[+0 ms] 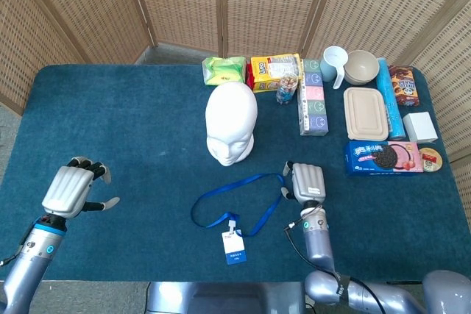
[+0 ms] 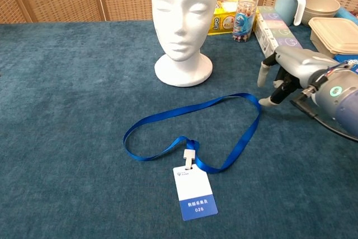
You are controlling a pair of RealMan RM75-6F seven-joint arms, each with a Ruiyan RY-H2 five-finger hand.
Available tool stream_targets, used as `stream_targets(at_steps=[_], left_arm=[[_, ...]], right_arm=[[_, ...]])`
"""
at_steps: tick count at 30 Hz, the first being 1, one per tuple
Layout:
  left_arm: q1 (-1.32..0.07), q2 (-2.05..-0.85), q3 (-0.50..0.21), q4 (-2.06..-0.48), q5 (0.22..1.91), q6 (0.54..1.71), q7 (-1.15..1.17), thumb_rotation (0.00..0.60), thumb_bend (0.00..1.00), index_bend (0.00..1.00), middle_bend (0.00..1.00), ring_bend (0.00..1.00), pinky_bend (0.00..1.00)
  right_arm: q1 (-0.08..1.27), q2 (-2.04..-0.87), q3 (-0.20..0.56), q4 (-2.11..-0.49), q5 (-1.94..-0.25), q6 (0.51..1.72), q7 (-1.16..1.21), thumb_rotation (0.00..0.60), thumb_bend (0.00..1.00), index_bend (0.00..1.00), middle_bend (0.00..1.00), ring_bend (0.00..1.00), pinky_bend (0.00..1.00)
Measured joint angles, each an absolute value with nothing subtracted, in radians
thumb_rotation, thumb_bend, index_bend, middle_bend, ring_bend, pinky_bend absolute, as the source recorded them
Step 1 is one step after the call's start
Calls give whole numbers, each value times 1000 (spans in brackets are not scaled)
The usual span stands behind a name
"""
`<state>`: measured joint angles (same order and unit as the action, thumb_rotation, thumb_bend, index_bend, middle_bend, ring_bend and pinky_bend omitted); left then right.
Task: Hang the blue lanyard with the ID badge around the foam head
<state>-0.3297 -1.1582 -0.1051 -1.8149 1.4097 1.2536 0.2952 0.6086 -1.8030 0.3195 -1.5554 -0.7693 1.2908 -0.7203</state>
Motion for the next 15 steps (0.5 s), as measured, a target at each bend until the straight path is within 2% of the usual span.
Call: stream_targets(at_steps=[15], left_arm=[[-331,-1163,-92,-1798,1394,1257,278,459,143,526,505,432,285]], right_arm=[[669,-1862,348,-1445,-720,1250,-728,600,267,468,1000,1000,1000]])
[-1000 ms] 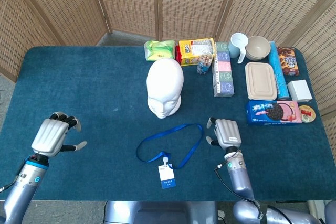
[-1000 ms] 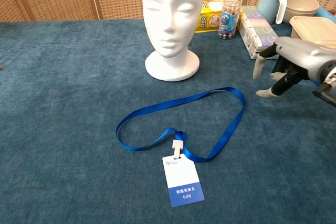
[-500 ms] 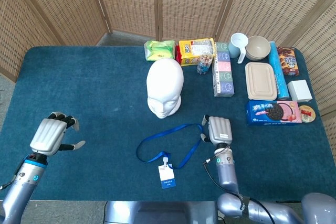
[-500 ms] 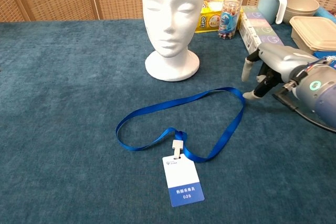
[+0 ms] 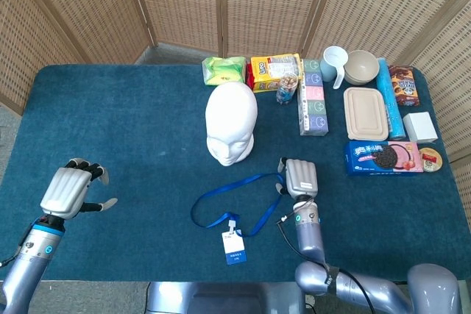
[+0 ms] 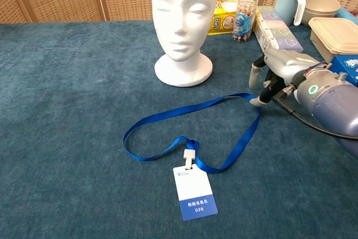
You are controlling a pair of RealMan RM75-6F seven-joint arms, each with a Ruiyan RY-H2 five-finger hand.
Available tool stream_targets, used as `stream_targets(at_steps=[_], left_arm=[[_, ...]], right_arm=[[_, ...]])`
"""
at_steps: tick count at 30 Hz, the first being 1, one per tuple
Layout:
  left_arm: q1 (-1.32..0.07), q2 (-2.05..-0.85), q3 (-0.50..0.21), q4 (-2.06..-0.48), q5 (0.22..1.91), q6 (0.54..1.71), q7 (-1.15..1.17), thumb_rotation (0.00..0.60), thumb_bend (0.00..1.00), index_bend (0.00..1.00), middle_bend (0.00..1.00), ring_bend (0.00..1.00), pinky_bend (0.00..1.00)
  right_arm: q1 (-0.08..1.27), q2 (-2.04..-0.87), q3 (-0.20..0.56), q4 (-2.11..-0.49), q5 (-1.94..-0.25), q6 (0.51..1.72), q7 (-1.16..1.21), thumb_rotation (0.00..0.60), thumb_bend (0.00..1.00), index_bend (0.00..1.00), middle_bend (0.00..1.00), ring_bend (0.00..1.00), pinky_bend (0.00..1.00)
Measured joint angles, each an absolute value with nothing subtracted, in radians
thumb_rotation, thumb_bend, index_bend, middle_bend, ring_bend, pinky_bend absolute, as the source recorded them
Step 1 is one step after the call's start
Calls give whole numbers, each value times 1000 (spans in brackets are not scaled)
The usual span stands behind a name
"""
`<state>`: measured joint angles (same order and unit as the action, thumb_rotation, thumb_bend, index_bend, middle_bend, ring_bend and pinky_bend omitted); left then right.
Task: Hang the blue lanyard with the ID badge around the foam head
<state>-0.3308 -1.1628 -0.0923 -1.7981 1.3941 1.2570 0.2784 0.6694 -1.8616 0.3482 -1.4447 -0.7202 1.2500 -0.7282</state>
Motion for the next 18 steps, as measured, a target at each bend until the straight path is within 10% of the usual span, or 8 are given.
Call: stream_targets(at_steps=[18], left_arm=[[-338,-1169,-86,-1787,1380,1253,269,455,144,526,505,432,285]], right_arm=[[705,-1900,350,-1354,-704,1227,-728,600,303,482,1000,1000,1000]])
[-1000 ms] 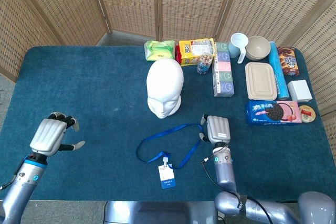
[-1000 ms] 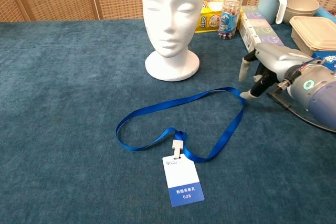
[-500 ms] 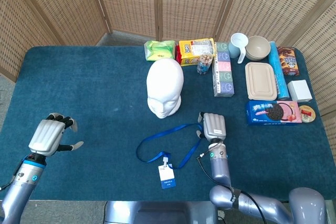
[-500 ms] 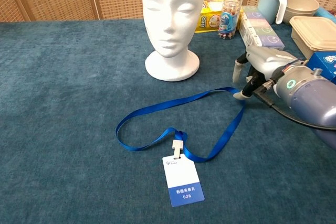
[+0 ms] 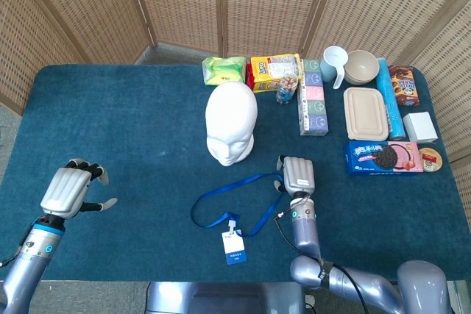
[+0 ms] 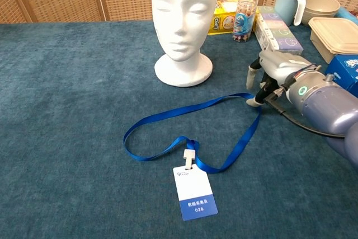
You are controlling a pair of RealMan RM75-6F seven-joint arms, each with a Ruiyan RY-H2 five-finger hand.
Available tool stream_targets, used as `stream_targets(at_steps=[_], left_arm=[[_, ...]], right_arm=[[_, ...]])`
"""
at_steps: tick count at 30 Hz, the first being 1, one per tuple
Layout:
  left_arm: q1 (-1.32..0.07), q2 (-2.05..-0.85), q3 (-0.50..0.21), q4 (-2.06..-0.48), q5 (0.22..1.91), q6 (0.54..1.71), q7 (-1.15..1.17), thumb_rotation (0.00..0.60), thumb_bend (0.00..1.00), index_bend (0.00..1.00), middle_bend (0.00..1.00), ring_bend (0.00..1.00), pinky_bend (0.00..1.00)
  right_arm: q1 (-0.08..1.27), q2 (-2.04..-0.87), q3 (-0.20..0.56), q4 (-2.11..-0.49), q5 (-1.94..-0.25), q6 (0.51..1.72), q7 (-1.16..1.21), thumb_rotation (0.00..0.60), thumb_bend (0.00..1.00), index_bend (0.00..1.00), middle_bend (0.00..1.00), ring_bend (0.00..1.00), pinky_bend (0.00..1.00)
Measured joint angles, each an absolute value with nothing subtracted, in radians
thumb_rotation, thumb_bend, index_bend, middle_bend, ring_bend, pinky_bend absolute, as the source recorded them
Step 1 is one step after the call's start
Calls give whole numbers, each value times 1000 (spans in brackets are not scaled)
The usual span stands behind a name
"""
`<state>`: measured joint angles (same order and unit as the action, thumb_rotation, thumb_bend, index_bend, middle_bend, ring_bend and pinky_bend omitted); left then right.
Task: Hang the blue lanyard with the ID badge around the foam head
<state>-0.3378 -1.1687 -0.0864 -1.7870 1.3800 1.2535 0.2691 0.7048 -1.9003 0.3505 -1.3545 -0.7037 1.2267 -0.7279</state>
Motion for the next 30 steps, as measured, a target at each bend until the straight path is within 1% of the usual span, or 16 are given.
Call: stream_targets(at_steps=[11,30], left_arm=[[-335,-1168,-82,-1784,1378,1261,264,456,143,526,505,432,285],[-329,-1167,-76,-1771,1382,1272,244,454,143,526,504,432,285]], right_arm=[[722,-1903,344,-1333,-687,1210,-759,600,377,488,1000,1000,1000],[736,-1919,340,-1300,-664,1194,-776,600,450,509,1000,1000,1000]])
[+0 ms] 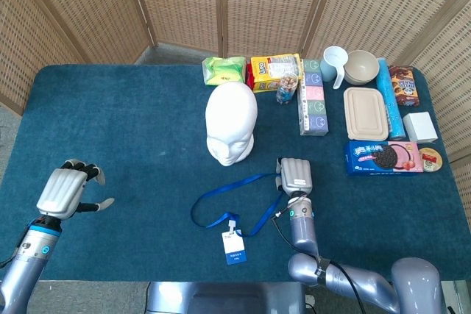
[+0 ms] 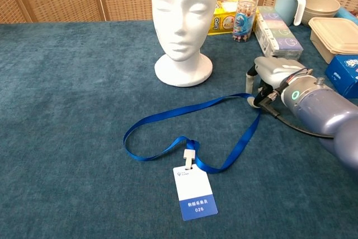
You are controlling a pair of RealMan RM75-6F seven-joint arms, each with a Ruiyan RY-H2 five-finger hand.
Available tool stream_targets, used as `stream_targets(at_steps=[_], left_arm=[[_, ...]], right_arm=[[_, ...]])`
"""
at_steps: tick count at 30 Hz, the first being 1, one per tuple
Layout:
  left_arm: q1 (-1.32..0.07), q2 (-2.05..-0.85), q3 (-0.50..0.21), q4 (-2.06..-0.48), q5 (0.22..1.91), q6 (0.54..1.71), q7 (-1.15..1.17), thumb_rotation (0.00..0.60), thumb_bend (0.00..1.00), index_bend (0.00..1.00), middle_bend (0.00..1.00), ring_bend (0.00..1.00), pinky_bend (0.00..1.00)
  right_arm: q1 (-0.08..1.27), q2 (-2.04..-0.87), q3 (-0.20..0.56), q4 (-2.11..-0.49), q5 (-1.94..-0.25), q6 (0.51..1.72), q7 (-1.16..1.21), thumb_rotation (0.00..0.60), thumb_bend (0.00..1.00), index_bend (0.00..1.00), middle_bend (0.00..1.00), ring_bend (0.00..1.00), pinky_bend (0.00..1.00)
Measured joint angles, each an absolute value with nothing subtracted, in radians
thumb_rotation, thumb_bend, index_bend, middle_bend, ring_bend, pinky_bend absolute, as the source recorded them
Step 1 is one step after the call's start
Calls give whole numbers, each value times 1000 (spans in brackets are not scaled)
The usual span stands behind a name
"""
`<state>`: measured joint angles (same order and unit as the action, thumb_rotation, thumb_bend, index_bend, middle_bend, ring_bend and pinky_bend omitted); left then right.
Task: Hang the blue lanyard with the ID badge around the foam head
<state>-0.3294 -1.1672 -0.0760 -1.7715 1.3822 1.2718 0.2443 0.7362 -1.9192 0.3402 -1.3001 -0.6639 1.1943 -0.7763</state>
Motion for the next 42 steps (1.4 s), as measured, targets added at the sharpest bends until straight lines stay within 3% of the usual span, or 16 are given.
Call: stream_targets(at_steps=[24,30,36,42], left_arm=[[-325,-1172,-70,-1755,1375,1266,232,456,143,526,504,434,296],[-348,-1186,-81,-1750,1361,1242,265,455,143,526,515,505,446],[-394,-1211,-108,-1746,1335,1205,335,459,143,526,606,608,567],[-464,-1267,-139,-1738,1299,1146,407,453,143,526,802,797,753]], right_arm=[[744,-1927,342,-1308,-656,1192,-777,600,502,573,1000,1000,1000],[736,-1914,341,-1342,-665,1200,-767,600,502,573,1000,1000,1000],[731,-1901,338,-1371,-675,1205,-757,600,502,574,1000,1000,1000],[727,-1891,334,-1393,-678,1203,-748,600,503,575,1000,1000,1000]])
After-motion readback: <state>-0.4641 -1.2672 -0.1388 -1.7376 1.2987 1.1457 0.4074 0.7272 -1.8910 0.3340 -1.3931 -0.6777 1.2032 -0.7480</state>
